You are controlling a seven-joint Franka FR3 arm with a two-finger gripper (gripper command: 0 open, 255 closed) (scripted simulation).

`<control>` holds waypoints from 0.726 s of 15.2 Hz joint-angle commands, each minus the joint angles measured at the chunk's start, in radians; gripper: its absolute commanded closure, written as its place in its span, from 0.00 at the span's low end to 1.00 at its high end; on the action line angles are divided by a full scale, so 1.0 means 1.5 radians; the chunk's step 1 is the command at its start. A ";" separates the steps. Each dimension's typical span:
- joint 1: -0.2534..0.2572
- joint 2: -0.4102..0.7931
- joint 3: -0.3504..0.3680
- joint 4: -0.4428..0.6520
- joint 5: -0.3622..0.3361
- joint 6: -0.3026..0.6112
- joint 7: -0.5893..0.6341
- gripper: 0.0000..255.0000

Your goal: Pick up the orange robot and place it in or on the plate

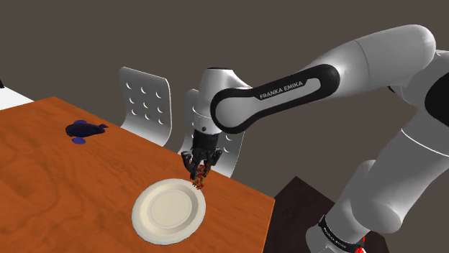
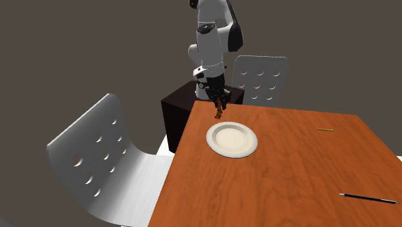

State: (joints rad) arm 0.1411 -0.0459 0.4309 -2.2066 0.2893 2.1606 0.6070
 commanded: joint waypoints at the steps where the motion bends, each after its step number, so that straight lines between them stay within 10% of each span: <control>1: 0.010 0.042 0.014 0.044 -0.022 0.003 0.038 1.00; 6: 0.052 0.175 0.032 0.193 -0.099 -0.009 0.136 1.00; 11: 0.057 0.196 0.028 0.172 -0.105 0.031 0.134 1.00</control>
State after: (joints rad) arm 0.2257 0.2393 0.4736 -1.9471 0.1349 2.1968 0.8072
